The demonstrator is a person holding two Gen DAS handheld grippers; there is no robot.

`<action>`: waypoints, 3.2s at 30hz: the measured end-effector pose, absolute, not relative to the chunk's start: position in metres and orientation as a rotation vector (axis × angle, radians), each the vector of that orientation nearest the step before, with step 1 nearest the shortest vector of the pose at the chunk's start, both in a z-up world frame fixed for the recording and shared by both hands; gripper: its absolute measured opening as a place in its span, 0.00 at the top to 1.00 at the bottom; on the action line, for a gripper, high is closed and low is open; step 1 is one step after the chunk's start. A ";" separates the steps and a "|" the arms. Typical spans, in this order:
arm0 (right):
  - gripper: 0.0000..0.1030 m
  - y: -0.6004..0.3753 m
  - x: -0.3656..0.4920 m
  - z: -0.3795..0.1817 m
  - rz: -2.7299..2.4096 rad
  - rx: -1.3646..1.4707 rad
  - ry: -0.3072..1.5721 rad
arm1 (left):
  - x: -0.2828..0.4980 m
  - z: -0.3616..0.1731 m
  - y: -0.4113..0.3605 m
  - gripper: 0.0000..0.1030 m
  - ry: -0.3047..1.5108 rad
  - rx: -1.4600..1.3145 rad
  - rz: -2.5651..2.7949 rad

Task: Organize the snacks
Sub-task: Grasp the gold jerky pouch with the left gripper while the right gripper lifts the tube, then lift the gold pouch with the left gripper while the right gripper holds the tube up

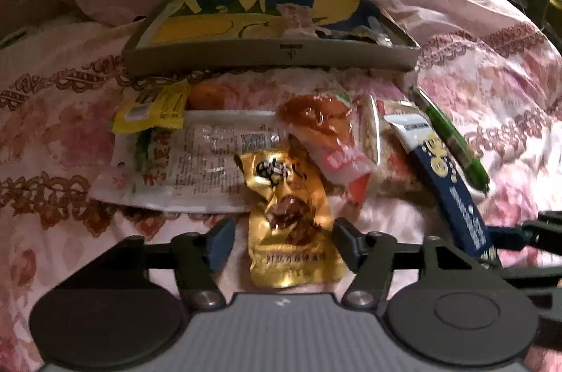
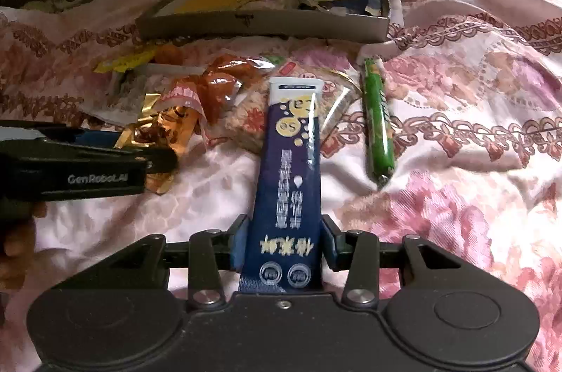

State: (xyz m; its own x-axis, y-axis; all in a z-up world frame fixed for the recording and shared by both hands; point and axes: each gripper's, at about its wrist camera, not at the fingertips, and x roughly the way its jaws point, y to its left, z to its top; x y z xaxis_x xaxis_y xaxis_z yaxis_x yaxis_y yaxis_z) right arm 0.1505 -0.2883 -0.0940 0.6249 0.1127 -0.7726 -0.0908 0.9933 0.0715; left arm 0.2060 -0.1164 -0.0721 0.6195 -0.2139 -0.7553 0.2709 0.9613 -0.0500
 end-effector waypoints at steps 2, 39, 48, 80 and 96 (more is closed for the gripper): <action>0.55 -0.287 0.153 -0.095 0.117 0.021 0.882 | 0.212 -0.073 -0.118 0.30 0.847 0.078 -0.275; 0.66 -0.259 0.137 -0.075 0.117 -0.136 0.607 | 0.164 -0.019 -0.110 0.89 0.732 0.142 -0.267; 0.66 -0.263 0.130 -0.061 0.106 -0.120 0.538 | 0.178 -0.027 -0.111 0.89 0.810 0.100 -0.240; 0.66 -0.273 0.139 -0.064 0.066 -0.044 0.568 | 0.186 -0.061 -0.122 0.61 0.884 0.202 -0.362; 0.66 -0.280 0.148 -0.056 0.048 -0.030 0.529 | 0.224 -0.021 -0.128 0.85 0.850 0.112 -0.377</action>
State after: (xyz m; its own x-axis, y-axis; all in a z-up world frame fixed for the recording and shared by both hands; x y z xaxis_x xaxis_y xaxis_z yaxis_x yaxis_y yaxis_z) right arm 0.1480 -0.2802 -0.0563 0.8624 0.0377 -0.5049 -0.0532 0.9985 -0.0163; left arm 0.2242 -0.1278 -0.0210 0.5985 -0.2797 -0.7507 0.3683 0.9283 -0.0523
